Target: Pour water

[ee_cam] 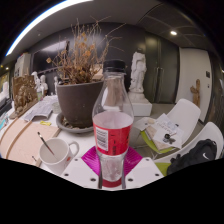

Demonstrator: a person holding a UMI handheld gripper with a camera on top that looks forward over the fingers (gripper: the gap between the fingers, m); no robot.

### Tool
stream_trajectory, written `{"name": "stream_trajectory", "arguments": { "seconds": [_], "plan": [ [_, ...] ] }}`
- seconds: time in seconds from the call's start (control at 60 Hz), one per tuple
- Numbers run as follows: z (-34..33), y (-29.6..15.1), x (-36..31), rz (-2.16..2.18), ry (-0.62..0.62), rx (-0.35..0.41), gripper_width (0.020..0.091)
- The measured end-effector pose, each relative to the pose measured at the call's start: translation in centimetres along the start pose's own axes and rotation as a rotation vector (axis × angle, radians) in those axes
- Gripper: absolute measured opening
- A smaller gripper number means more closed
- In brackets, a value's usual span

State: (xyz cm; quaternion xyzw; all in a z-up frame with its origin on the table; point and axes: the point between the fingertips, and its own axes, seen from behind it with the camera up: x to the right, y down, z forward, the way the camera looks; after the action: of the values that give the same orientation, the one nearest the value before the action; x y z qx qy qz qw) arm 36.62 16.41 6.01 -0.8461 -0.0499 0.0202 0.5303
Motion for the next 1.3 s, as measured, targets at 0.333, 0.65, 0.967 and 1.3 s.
{"name": "stream_trajectory", "arguments": {
  "seconds": [0.333,0.65,0.967,1.3],
  "plan": [
    [-0.5,1.1,0.3,0.046,0.011,0.050,0.0425],
    [-6.0,2.9,-0.9,0.078,0.037,-0.094,0.0855],
    [-22.5,5.1,-12.3,0.017,0.059,-0.258,0.0856],
    [-33.3,3.7,-27.5,-0.001,0.054,-0.234,0.0860]
  ]
}}
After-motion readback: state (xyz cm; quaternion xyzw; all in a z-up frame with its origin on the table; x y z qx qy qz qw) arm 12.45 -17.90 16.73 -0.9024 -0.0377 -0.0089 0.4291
